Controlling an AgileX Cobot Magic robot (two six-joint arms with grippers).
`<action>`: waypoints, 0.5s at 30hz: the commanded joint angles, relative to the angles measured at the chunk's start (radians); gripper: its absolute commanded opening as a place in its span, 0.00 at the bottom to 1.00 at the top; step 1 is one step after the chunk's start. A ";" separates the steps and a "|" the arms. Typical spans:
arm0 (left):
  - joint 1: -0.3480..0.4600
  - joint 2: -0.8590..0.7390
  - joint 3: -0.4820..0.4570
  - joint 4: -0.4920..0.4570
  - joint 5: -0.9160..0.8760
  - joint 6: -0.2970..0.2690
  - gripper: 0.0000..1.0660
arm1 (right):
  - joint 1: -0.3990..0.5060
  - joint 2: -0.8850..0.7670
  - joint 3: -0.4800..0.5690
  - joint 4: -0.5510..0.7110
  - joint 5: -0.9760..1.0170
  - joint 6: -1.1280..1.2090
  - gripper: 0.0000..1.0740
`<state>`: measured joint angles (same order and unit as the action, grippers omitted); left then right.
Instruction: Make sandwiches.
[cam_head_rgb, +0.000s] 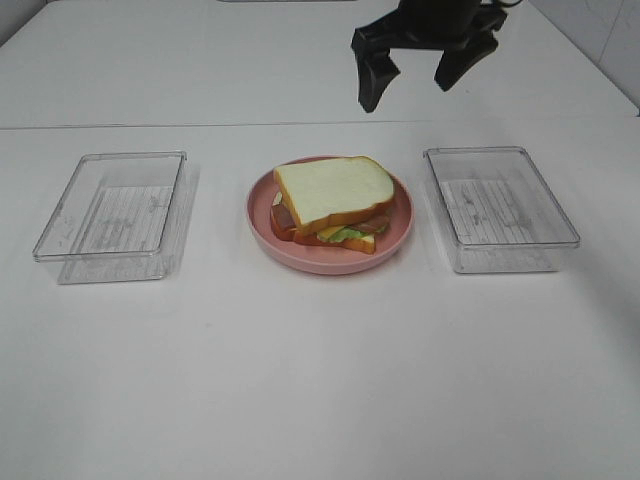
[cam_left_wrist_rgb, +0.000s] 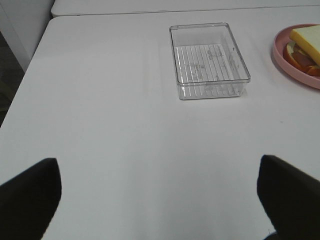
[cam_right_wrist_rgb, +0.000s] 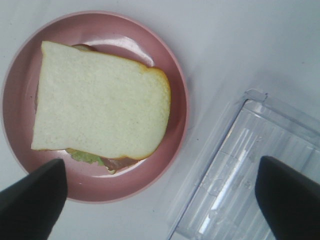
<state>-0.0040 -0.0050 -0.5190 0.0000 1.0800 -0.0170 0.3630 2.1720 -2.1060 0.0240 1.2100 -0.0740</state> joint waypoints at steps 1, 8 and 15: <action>0.002 -0.012 0.003 0.000 -0.007 -0.002 0.94 | -0.005 -0.098 0.050 -0.041 0.122 0.044 0.92; 0.002 -0.012 0.003 0.000 -0.007 -0.002 0.94 | -0.005 -0.265 0.222 -0.085 0.122 0.074 0.92; 0.002 -0.012 0.003 0.000 -0.007 -0.002 0.94 | -0.005 -0.499 0.514 -0.089 0.122 0.091 0.92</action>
<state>-0.0040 -0.0050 -0.5190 0.0000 1.0800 -0.0170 0.3630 1.7410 -1.6740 -0.0600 1.2120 0.0000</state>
